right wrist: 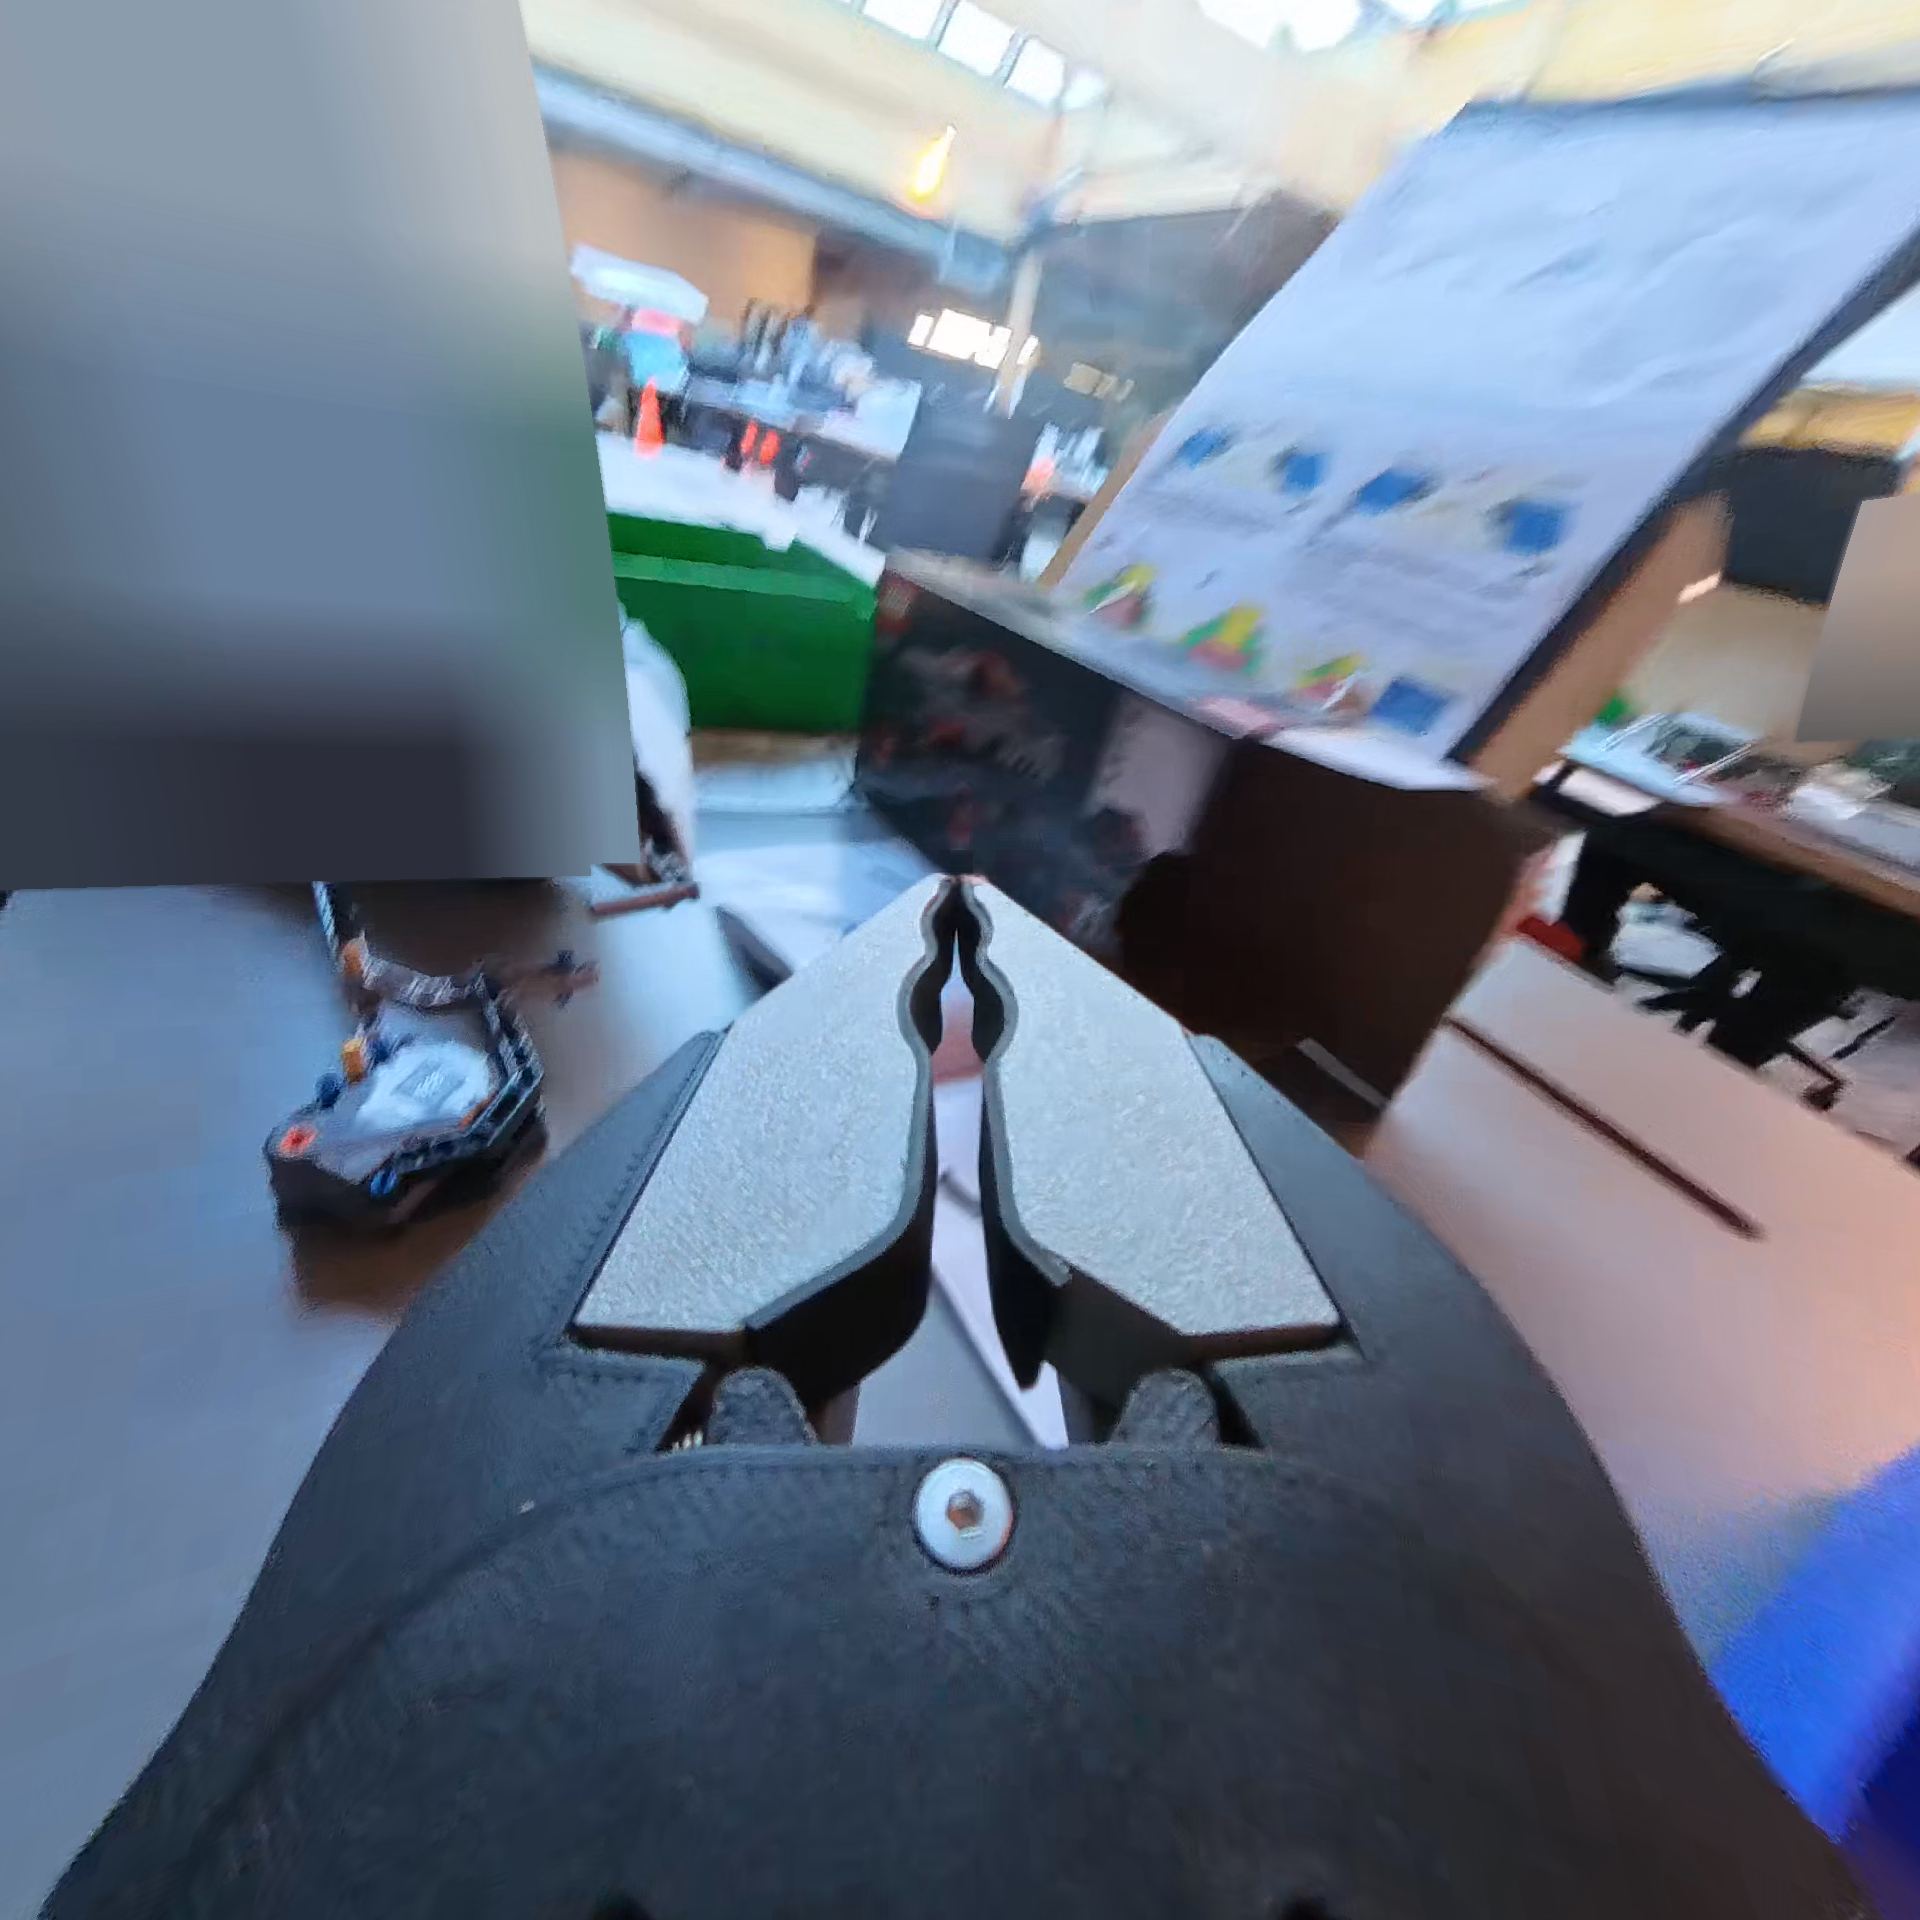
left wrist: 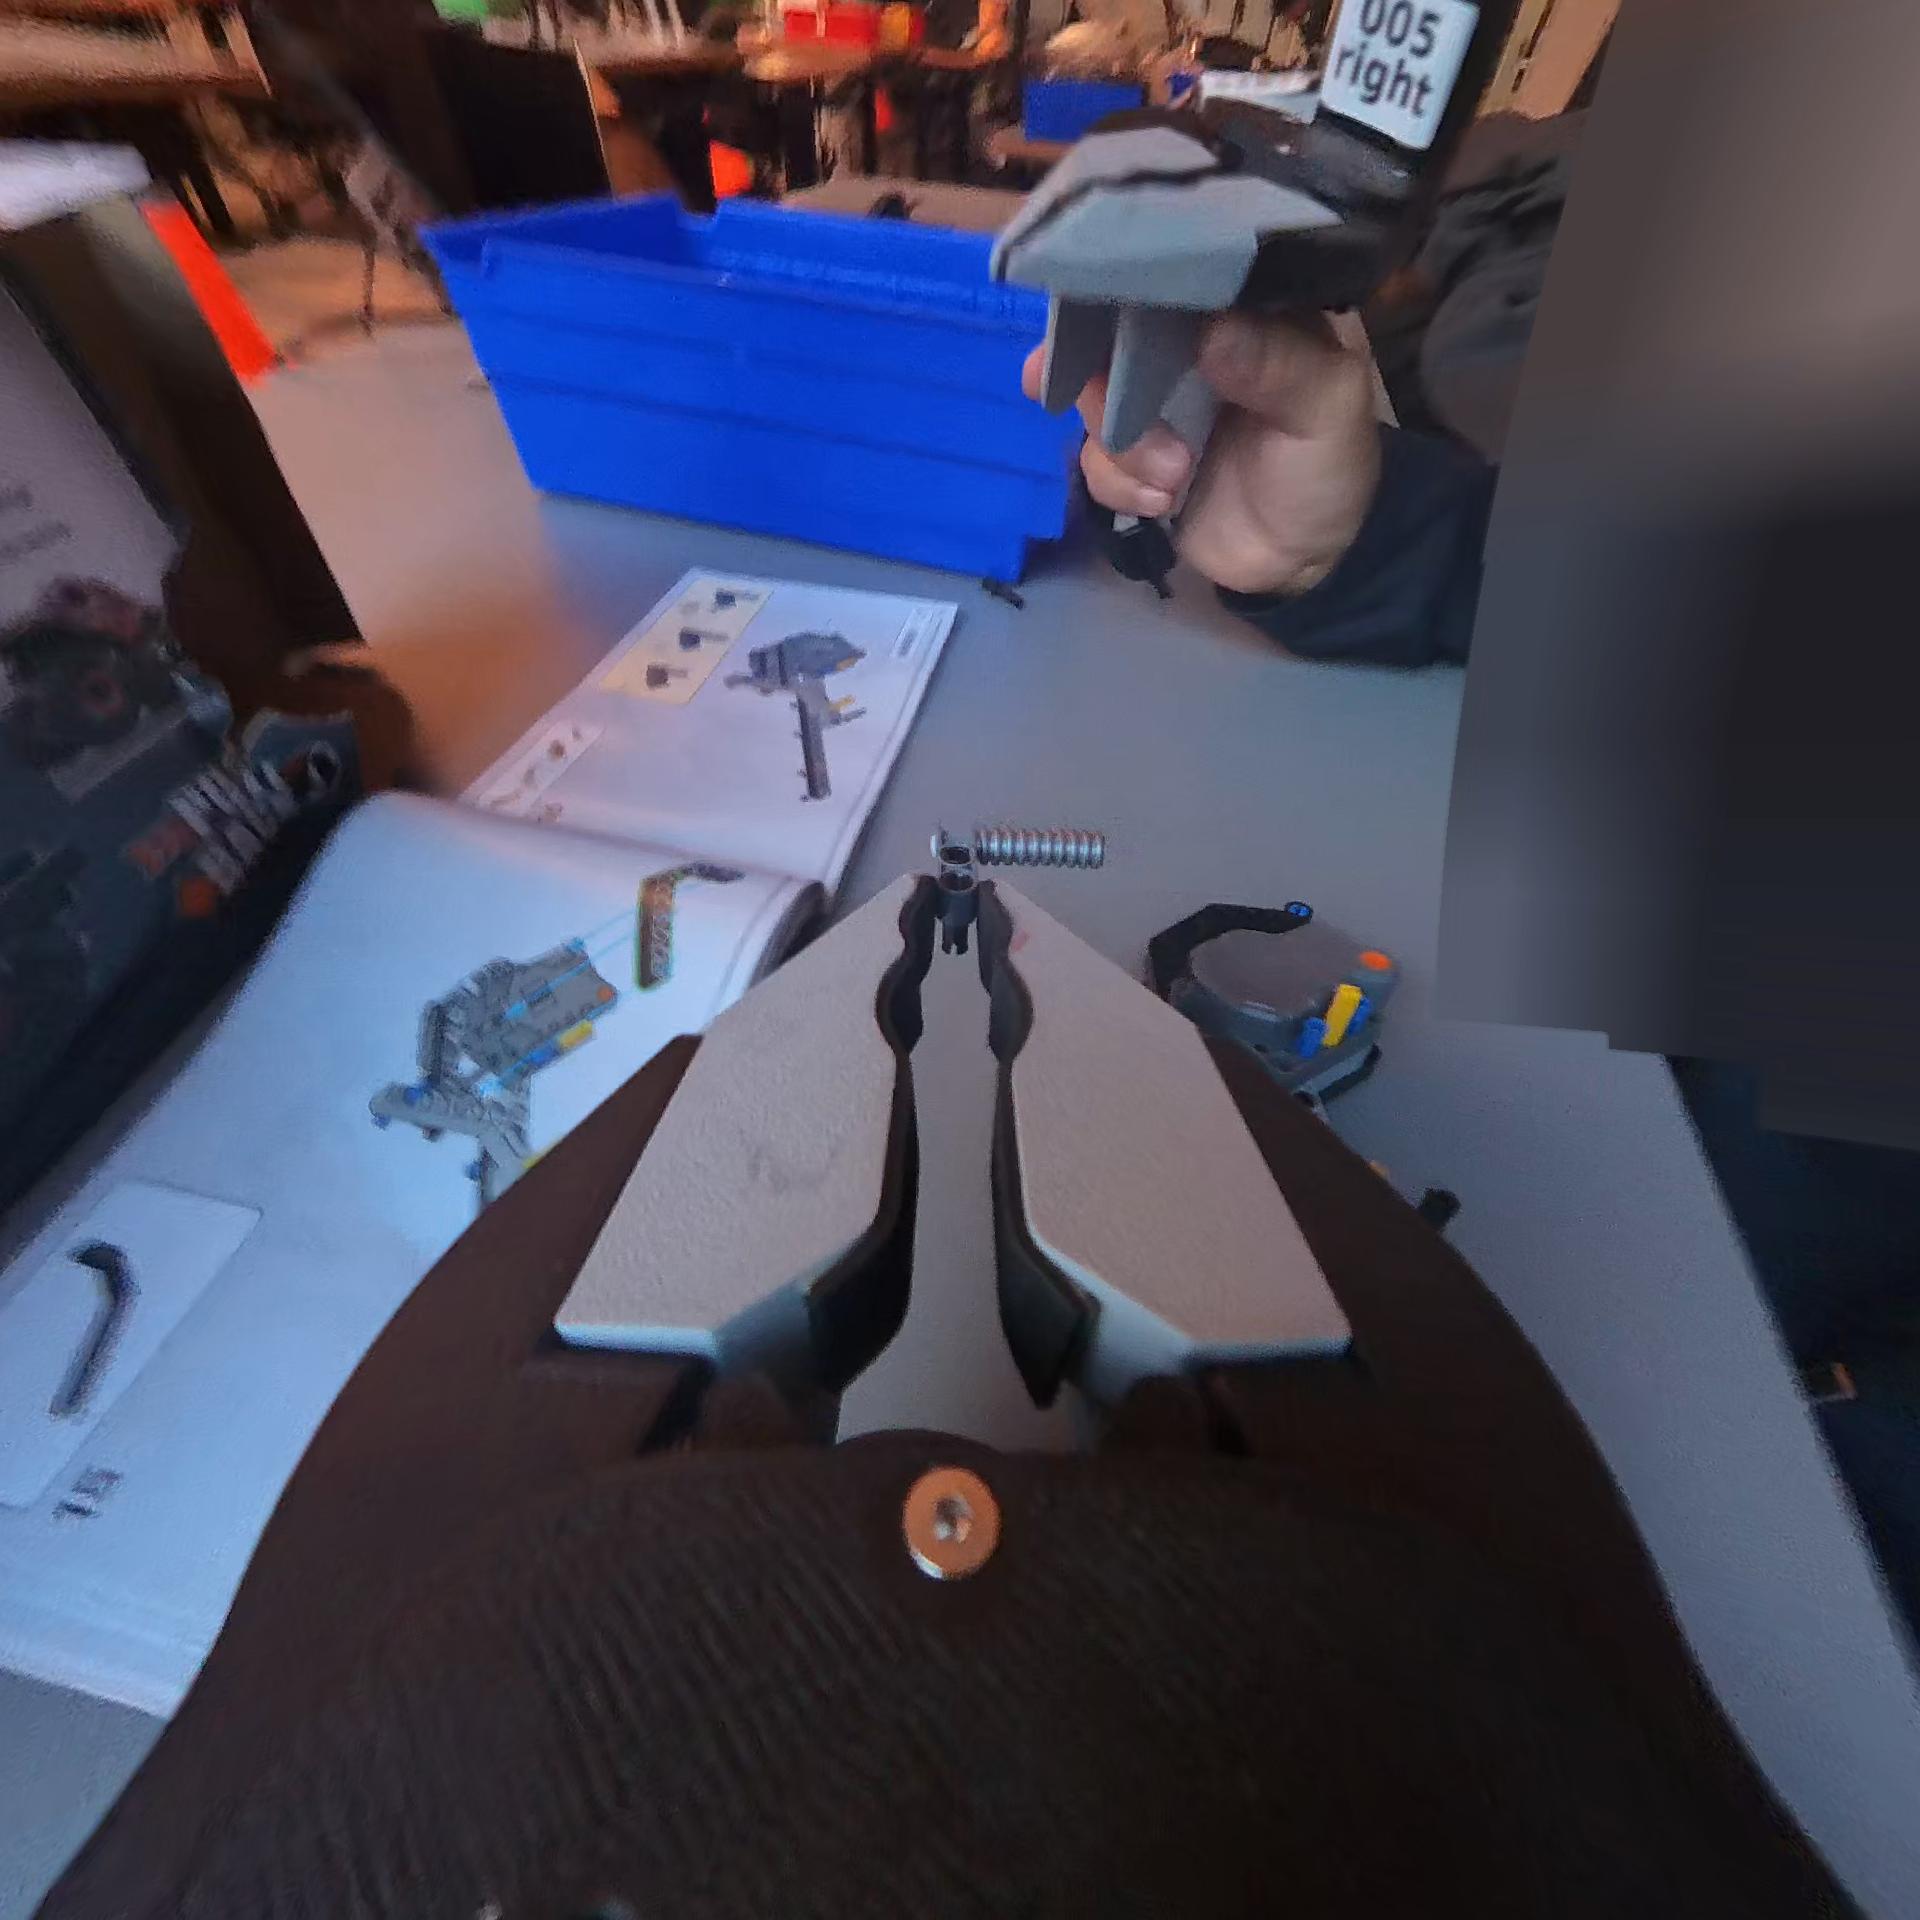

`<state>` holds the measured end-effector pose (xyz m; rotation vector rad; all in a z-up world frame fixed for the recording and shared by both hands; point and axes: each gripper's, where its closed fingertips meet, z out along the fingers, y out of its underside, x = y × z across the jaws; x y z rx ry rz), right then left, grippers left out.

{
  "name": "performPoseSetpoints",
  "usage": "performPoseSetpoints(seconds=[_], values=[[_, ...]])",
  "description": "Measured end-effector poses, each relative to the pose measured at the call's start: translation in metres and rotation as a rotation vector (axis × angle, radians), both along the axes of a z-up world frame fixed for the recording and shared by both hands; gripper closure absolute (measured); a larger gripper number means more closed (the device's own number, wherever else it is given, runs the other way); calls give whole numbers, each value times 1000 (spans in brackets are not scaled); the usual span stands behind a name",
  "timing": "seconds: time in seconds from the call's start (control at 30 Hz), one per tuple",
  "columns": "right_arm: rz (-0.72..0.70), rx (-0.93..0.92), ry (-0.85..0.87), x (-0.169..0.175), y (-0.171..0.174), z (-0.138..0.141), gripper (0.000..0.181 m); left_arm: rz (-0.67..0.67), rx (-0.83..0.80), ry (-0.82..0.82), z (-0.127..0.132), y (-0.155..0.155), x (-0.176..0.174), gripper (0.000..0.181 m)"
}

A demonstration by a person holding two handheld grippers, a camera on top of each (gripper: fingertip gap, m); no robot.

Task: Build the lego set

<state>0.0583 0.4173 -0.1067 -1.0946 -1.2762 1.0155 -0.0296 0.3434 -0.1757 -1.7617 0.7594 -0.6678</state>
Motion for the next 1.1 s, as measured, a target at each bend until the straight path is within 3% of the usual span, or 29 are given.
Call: performPoseSetpoints(seconds=[0.17, 0.4, 0.57, 0.8, 1.0, 1.1], values=[[6, -38, -66, -22, -11, -15, 181, 6, -127, -34, -4, -5, 16, 175], [236, -88, -193, -54, -68, -29, 171, -32, -164, -9, -3, -11, 34, 175], [367, -87, -377, -60, -96, -61, 168, -51, -138, 13, -3, -13, 38, 175], [416, -97, -440, -54, -98, -70, 172, -60, 10, 222, -10, -17, 44, 175], [346, -35, -418, -49, -84, -63, 181, -20, 103, 288, -5, -16, 41, 176], [112, 58, -193, -38, -44, -18, 181, 20, 103, 261, -1, -12, 33, 175]])
